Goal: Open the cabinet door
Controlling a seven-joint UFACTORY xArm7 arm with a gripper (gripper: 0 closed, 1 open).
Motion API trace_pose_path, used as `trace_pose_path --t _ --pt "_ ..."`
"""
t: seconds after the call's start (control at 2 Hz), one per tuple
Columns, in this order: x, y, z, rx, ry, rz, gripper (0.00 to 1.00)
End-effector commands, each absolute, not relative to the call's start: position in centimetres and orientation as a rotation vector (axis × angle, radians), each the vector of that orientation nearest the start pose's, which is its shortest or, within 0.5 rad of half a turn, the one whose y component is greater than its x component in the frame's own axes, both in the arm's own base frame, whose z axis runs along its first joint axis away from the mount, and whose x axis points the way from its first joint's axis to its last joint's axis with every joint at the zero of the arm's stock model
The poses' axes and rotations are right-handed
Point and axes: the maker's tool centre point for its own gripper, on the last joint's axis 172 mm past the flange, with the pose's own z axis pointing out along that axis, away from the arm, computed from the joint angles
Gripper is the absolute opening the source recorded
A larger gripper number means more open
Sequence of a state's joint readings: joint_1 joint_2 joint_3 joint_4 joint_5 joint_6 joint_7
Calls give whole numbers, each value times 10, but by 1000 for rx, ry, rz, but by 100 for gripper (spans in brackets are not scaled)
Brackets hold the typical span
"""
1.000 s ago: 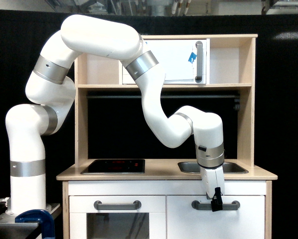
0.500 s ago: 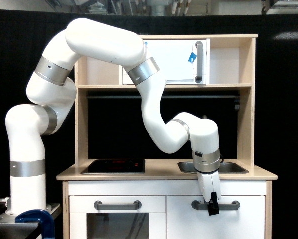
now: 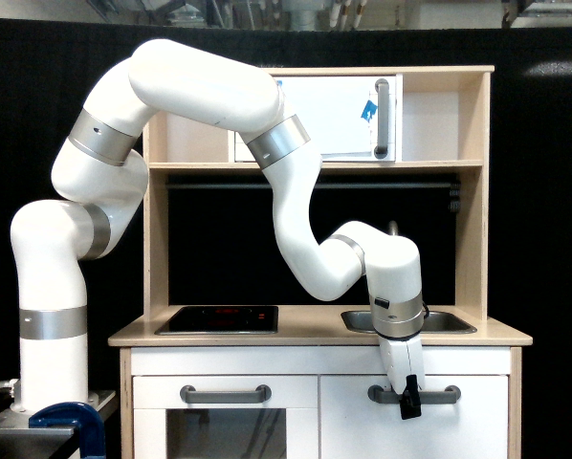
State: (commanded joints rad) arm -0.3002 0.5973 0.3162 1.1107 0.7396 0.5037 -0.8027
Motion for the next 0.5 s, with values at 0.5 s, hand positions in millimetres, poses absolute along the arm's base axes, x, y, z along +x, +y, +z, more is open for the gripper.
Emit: trace_pose_path --t 0.5 --pt "555 58 -17 -2634 -138 -260 100"
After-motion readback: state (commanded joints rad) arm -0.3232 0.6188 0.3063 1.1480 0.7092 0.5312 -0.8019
